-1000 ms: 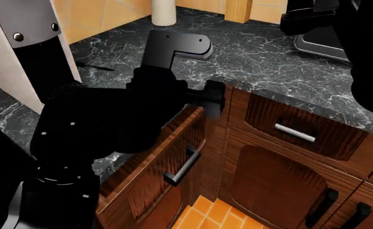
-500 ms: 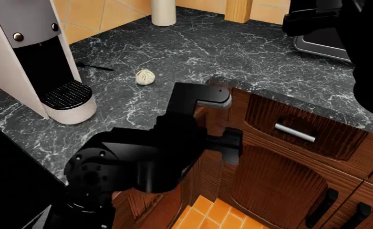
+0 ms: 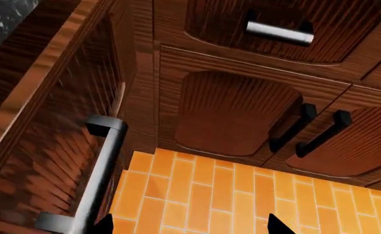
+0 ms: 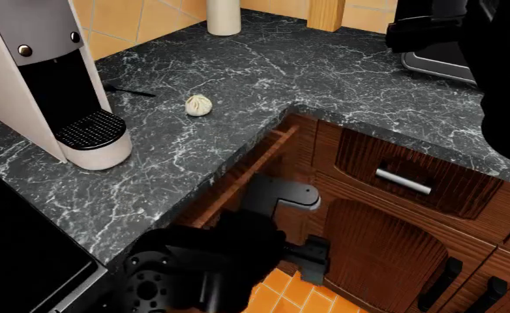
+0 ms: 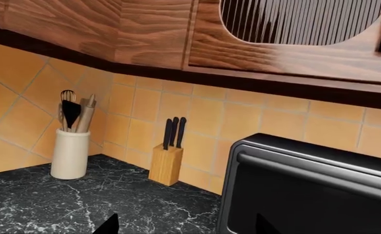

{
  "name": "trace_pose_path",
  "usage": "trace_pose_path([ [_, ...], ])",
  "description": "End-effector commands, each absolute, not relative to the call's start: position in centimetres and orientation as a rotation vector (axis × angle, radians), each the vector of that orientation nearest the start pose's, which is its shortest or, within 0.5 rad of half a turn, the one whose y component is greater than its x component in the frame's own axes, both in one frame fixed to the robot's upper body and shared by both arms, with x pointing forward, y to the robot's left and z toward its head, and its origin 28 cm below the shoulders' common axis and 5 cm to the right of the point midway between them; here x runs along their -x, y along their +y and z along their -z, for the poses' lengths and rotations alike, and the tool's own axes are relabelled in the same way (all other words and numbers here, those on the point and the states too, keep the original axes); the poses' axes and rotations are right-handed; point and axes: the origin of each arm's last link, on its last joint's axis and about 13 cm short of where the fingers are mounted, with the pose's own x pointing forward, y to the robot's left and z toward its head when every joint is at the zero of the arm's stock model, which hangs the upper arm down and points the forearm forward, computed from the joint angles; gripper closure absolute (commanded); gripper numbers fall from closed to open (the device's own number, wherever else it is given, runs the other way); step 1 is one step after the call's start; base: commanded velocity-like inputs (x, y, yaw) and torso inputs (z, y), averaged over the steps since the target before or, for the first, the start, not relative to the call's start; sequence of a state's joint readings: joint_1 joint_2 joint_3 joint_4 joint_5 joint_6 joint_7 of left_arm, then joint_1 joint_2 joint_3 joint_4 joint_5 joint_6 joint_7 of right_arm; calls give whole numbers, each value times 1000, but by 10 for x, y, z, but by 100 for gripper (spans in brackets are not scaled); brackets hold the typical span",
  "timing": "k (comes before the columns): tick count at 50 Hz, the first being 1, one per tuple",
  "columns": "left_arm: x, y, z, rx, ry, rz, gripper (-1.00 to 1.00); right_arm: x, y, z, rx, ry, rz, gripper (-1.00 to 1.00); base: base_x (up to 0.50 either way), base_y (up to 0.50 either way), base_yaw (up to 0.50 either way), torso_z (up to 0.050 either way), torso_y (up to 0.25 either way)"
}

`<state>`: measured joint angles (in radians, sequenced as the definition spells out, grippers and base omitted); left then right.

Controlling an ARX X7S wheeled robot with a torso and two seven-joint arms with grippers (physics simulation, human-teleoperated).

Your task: Close the right drawer.

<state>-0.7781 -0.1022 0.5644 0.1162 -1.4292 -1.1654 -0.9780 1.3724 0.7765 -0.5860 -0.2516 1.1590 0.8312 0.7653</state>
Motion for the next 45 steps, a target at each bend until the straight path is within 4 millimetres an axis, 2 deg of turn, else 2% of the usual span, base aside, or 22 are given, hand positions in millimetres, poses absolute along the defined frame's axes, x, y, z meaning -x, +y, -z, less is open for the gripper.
trace_pose_path([
  [1,-233,87,-144,-11,708,501,-100,-283,-148,-344,174,-285,100,-100,0,0,0,0,0],
  [14,-226,86,-123,-25,758,498,-100,-282,-149,-343,172,-284,102,-100,0,0,0,0,0],
  [23,-242,89,-108,-38,790,449,-100,-282,-149,-343,171,-282,101,-100,0,0,0,0,0],
  [45,-262,96,-70,-38,904,347,-100,-282,-149,-342,166,-286,99,-100,0,0,0,0,0],
])
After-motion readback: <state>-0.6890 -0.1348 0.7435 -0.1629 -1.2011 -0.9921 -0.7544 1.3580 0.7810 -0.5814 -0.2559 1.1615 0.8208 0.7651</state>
